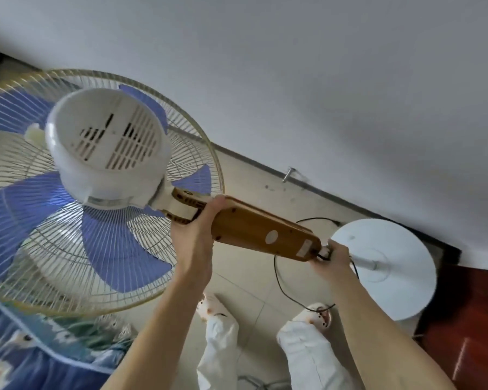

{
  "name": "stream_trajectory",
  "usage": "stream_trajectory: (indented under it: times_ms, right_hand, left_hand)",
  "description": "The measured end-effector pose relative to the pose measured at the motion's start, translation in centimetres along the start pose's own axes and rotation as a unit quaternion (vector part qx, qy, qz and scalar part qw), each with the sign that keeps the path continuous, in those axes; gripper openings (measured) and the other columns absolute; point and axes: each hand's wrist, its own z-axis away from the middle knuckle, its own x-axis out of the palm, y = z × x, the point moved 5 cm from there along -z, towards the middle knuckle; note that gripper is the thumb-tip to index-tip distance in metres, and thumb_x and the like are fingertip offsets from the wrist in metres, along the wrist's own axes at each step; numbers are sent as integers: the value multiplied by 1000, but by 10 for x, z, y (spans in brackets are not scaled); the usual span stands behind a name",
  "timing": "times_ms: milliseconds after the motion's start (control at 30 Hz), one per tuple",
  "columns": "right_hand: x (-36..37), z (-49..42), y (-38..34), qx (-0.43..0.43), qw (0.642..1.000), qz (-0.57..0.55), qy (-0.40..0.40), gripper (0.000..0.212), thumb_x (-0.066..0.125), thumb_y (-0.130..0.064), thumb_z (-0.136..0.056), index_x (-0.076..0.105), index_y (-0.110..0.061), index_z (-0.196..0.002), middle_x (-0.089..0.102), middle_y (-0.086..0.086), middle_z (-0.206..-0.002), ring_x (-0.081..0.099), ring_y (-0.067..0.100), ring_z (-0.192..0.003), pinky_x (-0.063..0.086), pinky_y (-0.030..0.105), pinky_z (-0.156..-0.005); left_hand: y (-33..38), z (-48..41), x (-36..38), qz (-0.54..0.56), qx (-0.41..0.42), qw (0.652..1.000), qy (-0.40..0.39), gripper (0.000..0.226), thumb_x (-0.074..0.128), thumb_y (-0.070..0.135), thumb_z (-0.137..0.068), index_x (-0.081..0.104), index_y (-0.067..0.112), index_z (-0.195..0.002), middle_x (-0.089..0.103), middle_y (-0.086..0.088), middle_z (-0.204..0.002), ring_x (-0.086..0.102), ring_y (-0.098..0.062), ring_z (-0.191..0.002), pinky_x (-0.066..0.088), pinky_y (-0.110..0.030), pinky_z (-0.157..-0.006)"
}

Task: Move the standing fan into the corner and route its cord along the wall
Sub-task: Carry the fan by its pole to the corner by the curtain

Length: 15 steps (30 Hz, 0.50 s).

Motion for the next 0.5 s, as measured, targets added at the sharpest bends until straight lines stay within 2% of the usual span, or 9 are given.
stream_trajectory:
  times_ms: [33, 100, 167, 233, 300, 367, 400, 433, 500]
  right_hand:
    - [5, -1, 5, -9, 1000, 25, -1, 32, 35, -10, -98, 30, -17, -67, 47, 5, -42, 53, 17, -38, 47, 22, -54]
    - [14, 0, 17, -23, 995, 92, -11, 34, 30, 4, -94, 31, -17, -66, 42, 6, -52, 47, 17, -49, 46, 20, -53]
    - [20, 11, 31, -33, 989, 145, -2, 36, 28, 7, -92, 28, -16, -65, 40, 4, -46, 40, 16, -51, 43, 16, -46]
    - [30, 32, 50, -33, 989, 144, 12, 36, 28, 7, -90, 24, -18, -64, 37, 4, -40, 37, 16, -53, 42, 19, -46]
    - [37, 52, 65, -35, 988, 152, 15, 32, 29, 6, -90, 28, -16, -66, 39, 6, -56, 41, 19, -59, 44, 25, -60]
    - [57, 84, 90, -40, 983, 180, 11, 27, 31, 5, -92, 35, -12, -72, 42, 8, -71, 47, 22, -65, 51, 31, -80]
    - [67, 99, 102, -50, 977, 209, 11, 26, 32, 5, -94, 39, -10, -74, 44, 8, -76, 48, 22, -66, 53, 31, -85]
    - [80, 117, 112, -58, 972, 228, 8, 26, 33, 5, -96, 41, -7, -75, 45, 8, -81, 47, 21, -65, 57, 29, -80]
    - [109, 150, 143, -72, 957, 281, 1, 28, 33, 6, -98, 43, -5, -74, 44, 7, -81, 45, 18, -63, 55, 20, -50]
  left_hand:
    - [-1, -5, -9, 6, -12, 1000, 5, 41, 89, 38, -44, 72, 28, -80, 76, 6, -77, 70, -11, -73, 54, -36, -65]
    - [-3, -9, -27, 18, -37, 999, 10, 46, 88, 34, -41, 71, 25, -84, 75, 5, -76, 69, -12, -70, 53, -35, -62]
    - [-1, -7, -49, 33, -60, 997, 22, 61, 88, 33, -40, 68, 22, -97, 76, 3, -84, 71, -15, -78, 57, -35, -65]
    - [7, -1, -79, 49, -74, 995, 37, 70, 87, 32, -42, 66, 21, -107, 76, 1, -91, 72, -17, -82, 58, -35, -67]
    - [17, 7, -99, 65, -81, 994, 45, 70, 87, 31, -43, 66, 21, -109, 75, 0, -93, 71, -18, -83, 56, -35, -67]
    - [43, 8, -133, 86, -86, 991, 58, 59, 88, 25, -50, 66, 23, -104, 75, 3, -88, 70, -16, -81, 55, -34, -63]
    - [59, 8, -151, 98, -84, 990, 63, 52, 88, 21, -54, 66, 25, -101, 75, 6, -83, 69, -15, -78, 55, -32, -60]
    - [73, 5, -165, 112, -79, 988, 65, 48, 88, 19, -56, 68, 25, -100, 76, 7, -79, 70, -14, -76, 55, -30, -57]
    - [109, -2, -204, 141, -68, 986, 65, 56, 86, 22, -50, 72, 19, -104, 78, 5, -84, 72, -14, -76, 55, -26, -52]
